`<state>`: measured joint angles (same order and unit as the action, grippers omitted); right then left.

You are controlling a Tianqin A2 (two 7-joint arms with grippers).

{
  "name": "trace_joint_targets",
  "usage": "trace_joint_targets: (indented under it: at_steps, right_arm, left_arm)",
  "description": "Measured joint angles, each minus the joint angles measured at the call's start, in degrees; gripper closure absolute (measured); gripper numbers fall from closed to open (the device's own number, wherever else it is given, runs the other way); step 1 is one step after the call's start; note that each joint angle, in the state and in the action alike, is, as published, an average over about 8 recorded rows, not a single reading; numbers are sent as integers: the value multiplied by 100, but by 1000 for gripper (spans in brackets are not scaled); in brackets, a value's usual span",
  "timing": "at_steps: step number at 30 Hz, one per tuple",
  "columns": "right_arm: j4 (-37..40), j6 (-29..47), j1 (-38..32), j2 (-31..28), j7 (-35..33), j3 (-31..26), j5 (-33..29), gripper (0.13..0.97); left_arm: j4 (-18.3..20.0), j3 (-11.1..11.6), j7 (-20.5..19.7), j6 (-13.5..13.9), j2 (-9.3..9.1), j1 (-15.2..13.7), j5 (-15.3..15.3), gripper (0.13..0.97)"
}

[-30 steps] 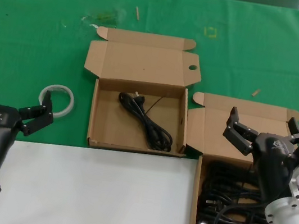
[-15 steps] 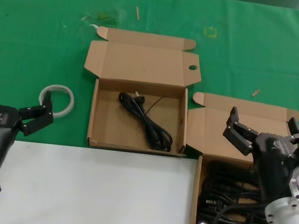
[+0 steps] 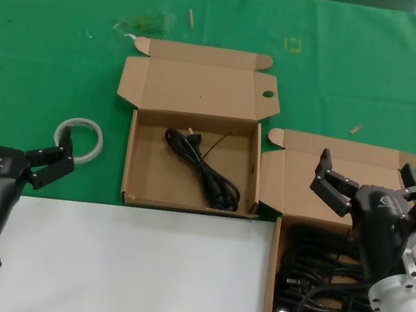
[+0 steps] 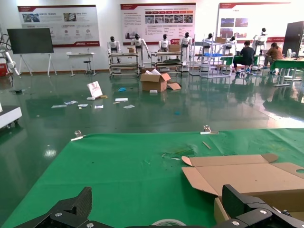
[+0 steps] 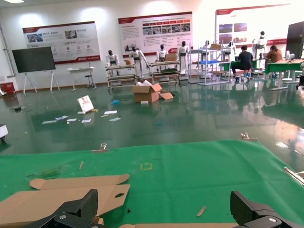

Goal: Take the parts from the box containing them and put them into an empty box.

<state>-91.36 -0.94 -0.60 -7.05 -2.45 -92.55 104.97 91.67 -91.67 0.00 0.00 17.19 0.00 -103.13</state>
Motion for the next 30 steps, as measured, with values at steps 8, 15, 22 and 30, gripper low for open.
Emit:
trace_joint_targets:
  at_steps: [8,15,22,30]
  right_arm:
    - [0,0,0,0,0,0,0,129]
    - [0,0,0,0,0,0,0,129]
    - [0,0,0,0,0,0,0,129]
    - [0,0,0,0,0,0,0,129]
  left_arm:
    - [0,0,0,0,0,0,0,132]
    - [0,0,0,0,0,0,0,132]
    - [0,0,0,0,0,0,0,132]
    - [0,0,0,0,0,0,0,132]
